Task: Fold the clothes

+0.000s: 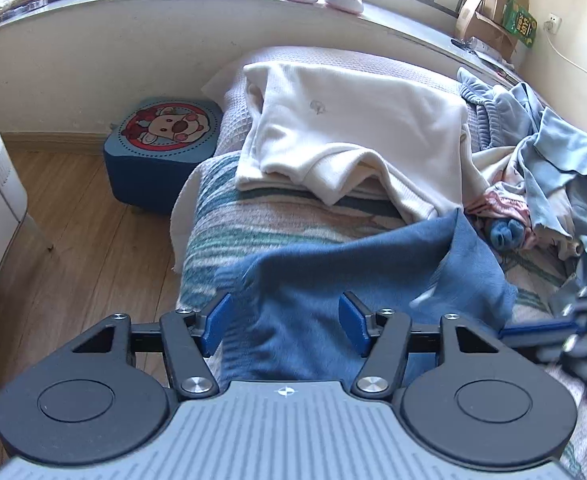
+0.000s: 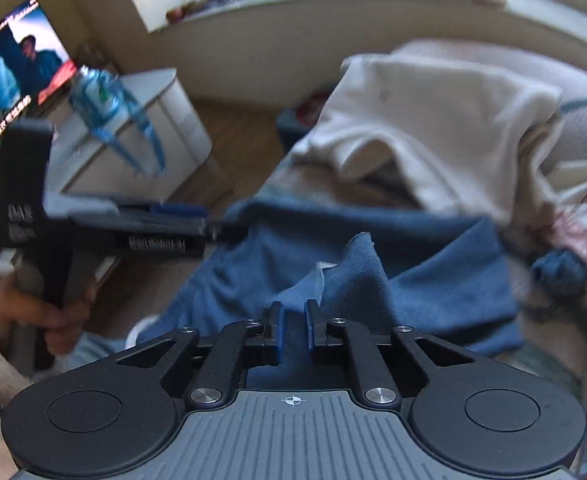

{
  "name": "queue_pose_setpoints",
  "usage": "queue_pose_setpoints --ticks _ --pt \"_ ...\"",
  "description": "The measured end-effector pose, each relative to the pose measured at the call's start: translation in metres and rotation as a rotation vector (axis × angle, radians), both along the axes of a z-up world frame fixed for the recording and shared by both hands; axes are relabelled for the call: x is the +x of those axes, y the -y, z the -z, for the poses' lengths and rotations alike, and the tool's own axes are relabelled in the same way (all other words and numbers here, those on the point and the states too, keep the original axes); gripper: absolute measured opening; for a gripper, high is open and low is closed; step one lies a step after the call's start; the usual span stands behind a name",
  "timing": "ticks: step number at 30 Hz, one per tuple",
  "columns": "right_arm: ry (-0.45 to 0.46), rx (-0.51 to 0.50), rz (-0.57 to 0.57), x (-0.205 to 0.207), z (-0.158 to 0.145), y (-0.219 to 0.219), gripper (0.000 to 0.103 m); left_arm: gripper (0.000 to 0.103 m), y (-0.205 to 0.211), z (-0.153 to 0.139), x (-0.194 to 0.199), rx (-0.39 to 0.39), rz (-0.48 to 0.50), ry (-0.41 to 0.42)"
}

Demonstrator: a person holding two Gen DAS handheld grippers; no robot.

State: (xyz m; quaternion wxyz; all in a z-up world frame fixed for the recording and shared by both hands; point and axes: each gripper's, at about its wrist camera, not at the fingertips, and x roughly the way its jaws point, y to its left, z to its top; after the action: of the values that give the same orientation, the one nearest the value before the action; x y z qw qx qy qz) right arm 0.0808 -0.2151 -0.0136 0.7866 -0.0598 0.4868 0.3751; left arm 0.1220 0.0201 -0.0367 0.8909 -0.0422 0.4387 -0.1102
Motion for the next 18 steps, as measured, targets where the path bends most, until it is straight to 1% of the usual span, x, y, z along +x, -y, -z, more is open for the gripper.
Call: queue_pose_setpoints --ticks 3,4,6,8,12,13,15,18 --pt "-0.015 0.000 -0.011 -0.008 -0.004 0.013 0.040 0.057 -0.001 0.002 -0.006 -0.021 0.011 -0.019" --pt "-0.007 0.003 -0.010 -0.009 -0.007 0.018 0.042 0.057 0.000 0.003 -0.008 -0.025 0.019 -0.022" --pt "0.032 0.006 -0.001 -0.011 -0.015 0.029 0.042 0.058 0.004 0.004 -0.013 -0.026 0.035 -0.024" --pt "0.067 0.009 0.011 -0.011 -0.021 0.037 0.042 0.058 0.006 0.006 -0.019 -0.044 0.034 -0.036" --pt "0.117 0.010 0.037 0.011 -0.016 0.029 0.042 0.059 0.007 0.006 -0.035 -0.069 0.013 -0.052" --pt "0.120 0.013 0.036 0.017 -0.011 0.025 0.042 0.061 0.006 0.006 -0.040 -0.074 0.000 -0.057" --pt "0.095 0.021 0.033 0.031 0.000 0.017 0.042 0.061 0.003 0.005 -0.051 -0.083 -0.029 -0.067" --pt "0.040 -0.026 0.021 0.051 0.022 0.001 0.042 0.062 -0.001 0.004 -0.067 -0.080 -0.063 -0.081"
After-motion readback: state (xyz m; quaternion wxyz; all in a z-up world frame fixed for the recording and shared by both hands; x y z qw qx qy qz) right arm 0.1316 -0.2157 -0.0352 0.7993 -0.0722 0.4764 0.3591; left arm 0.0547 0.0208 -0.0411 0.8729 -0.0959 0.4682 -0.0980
